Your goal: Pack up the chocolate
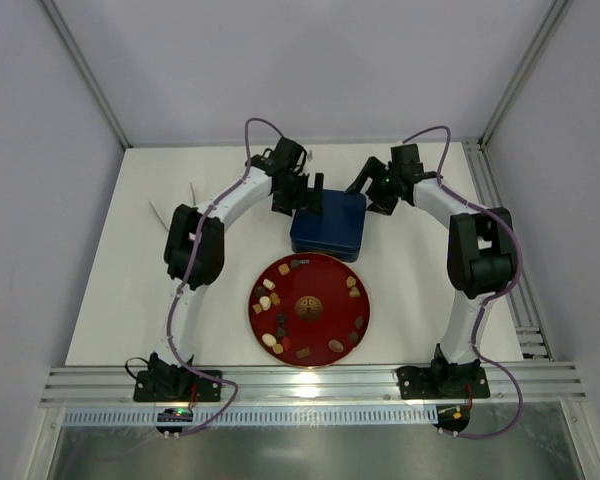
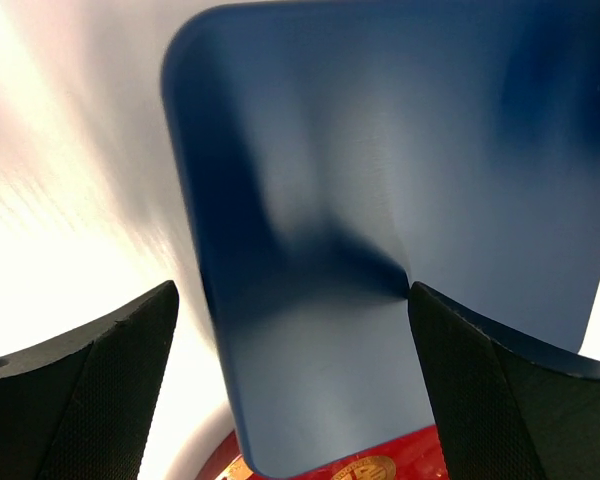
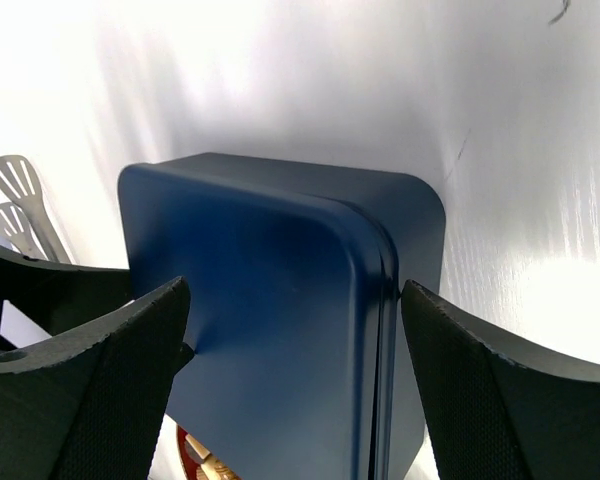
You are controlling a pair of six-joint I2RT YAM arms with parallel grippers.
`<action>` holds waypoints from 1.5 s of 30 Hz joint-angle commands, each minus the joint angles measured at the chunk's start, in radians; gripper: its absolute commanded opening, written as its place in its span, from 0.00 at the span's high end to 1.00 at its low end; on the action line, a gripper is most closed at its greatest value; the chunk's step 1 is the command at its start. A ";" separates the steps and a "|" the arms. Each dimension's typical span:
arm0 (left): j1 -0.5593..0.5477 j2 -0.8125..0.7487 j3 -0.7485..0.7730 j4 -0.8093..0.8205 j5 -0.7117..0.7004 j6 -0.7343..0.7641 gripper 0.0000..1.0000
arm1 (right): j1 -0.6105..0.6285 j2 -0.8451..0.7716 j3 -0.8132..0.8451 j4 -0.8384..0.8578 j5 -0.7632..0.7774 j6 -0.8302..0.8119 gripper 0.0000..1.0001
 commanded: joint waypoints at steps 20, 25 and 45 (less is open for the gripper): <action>0.115 0.061 0.061 0.168 0.262 -0.103 0.10 | -0.001 0.107 0.184 -0.085 0.033 -0.025 0.16; 0.117 0.062 0.052 0.216 0.310 -0.122 0.14 | -0.001 0.104 0.174 -0.074 0.032 -0.031 0.21; 0.123 0.004 0.001 0.267 0.341 -0.127 0.25 | -0.001 0.106 0.141 -0.048 0.032 -0.032 0.34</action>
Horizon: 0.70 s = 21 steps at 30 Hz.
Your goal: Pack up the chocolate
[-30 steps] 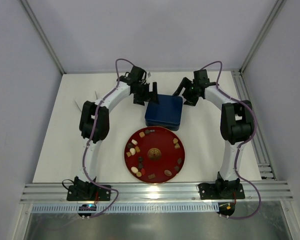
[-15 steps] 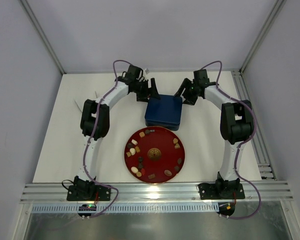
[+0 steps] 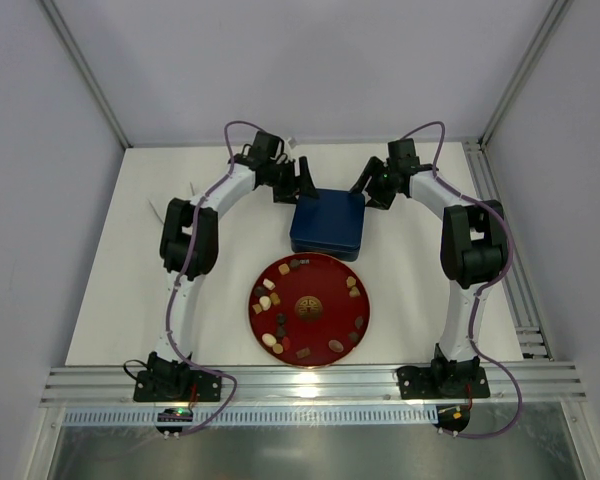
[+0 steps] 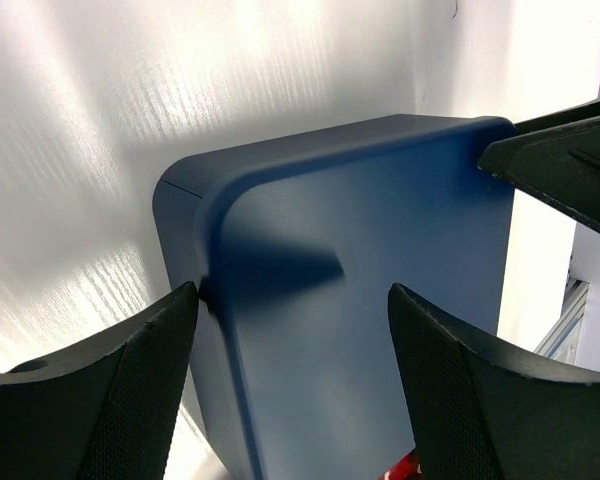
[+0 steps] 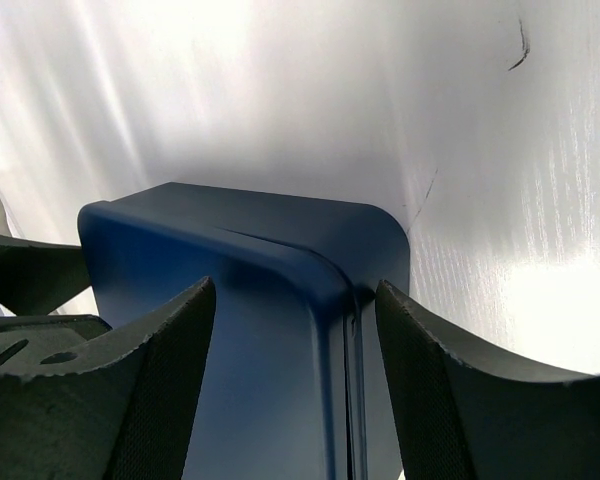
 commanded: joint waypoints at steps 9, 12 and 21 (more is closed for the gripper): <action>0.002 -0.095 -0.009 0.041 0.040 -0.001 0.30 | 0.002 -0.002 -0.001 0.043 0.000 -0.014 0.35; 0.002 -0.104 -0.007 0.043 0.037 -0.004 0.31 | 0.002 -0.005 -0.007 0.048 0.002 -0.012 0.37; 0.002 -0.104 -0.006 0.027 0.044 -0.001 0.32 | 0.002 -0.009 -0.005 0.048 0.000 -0.012 0.38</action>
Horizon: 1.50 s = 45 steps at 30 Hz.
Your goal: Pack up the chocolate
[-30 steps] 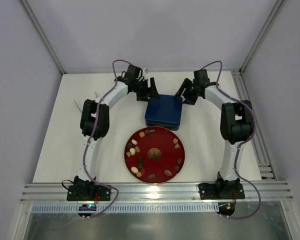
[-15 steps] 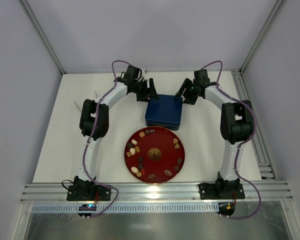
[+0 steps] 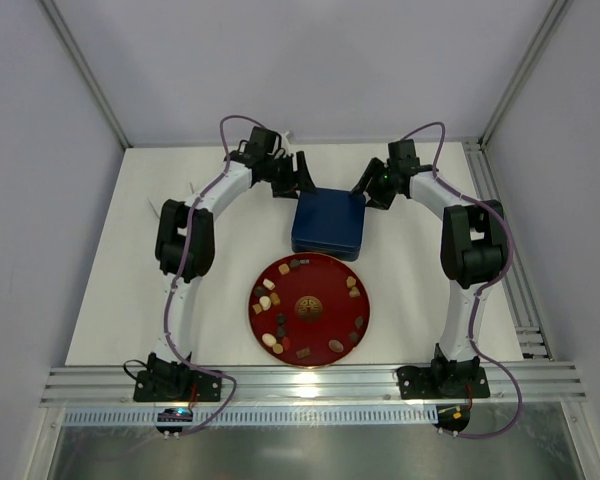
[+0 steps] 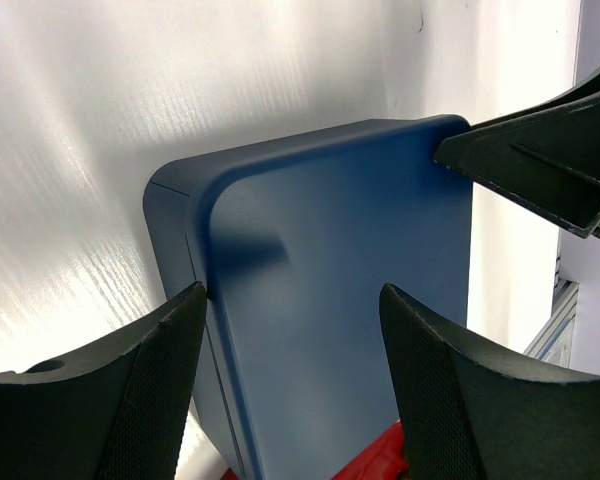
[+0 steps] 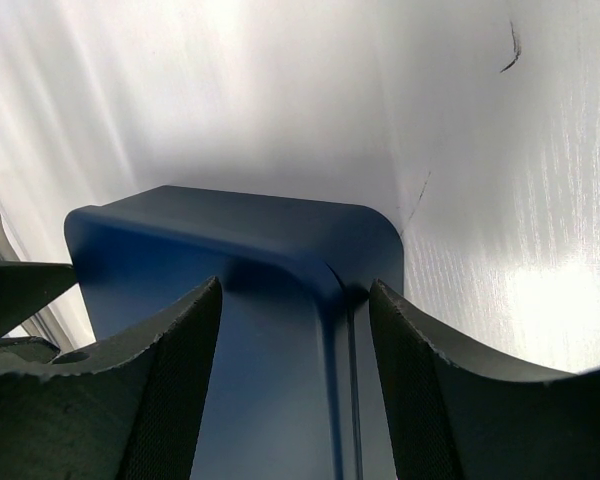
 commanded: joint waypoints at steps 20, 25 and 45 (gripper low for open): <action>0.015 -0.108 -0.056 -0.108 -0.091 0.076 0.24 | 0.005 -0.025 0.027 0.011 0.016 -0.042 0.26; 0.012 -0.167 -0.158 -0.113 -0.091 0.094 0.22 | 0.004 -0.043 0.015 0.004 0.028 -0.056 0.24; -0.037 -0.222 -0.353 -0.120 -0.089 0.087 0.29 | 0.015 -0.104 -0.063 0.040 0.013 -0.096 0.20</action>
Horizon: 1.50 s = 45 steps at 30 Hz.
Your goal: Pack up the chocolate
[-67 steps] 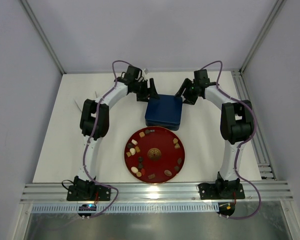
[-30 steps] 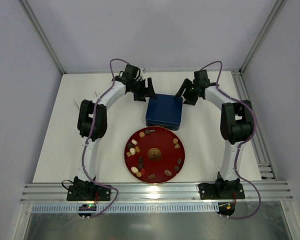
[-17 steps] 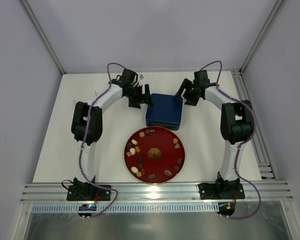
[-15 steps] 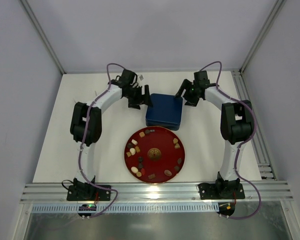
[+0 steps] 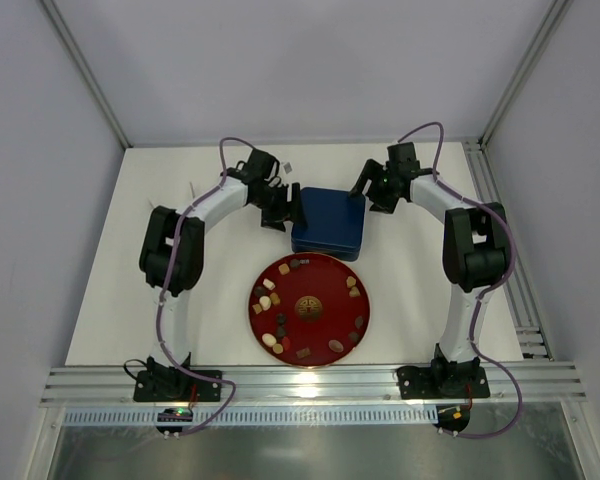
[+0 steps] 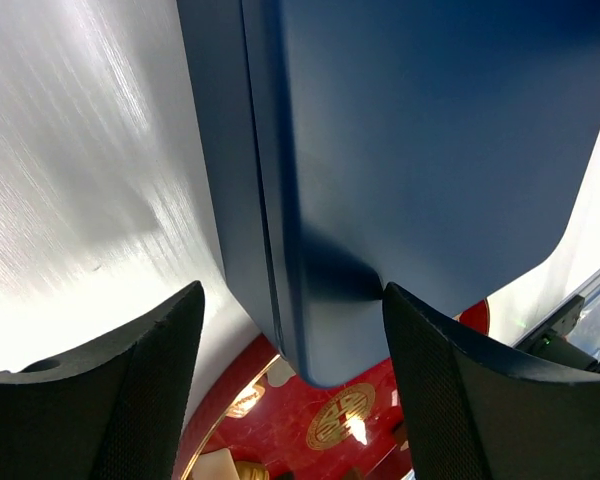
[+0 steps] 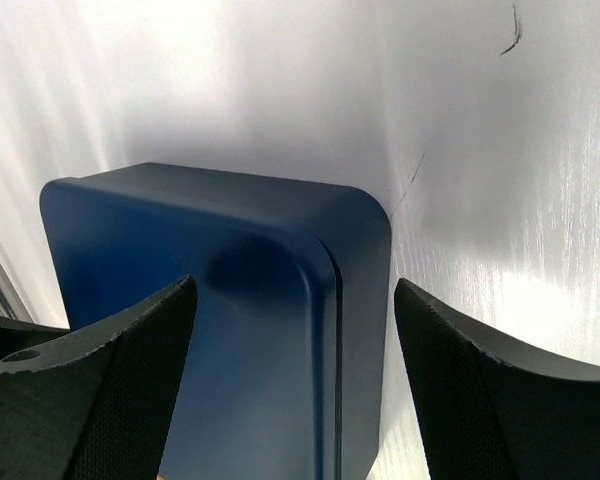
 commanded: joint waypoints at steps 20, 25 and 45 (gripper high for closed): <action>-0.024 -0.031 -0.084 -0.071 0.006 -0.043 0.44 | 0.058 -0.179 -0.164 0.072 -0.031 0.001 0.21; -0.024 -0.043 -0.101 -0.054 0.016 -0.063 0.39 | 0.062 -0.207 -0.211 0.095 -0.031 0.013 0.21; -0.026 0.047 0.043 -0.127 -0.050 -0.072 0.39 | -0.004 0.006 -0.071 -0.023 0.059 -0.029 0.41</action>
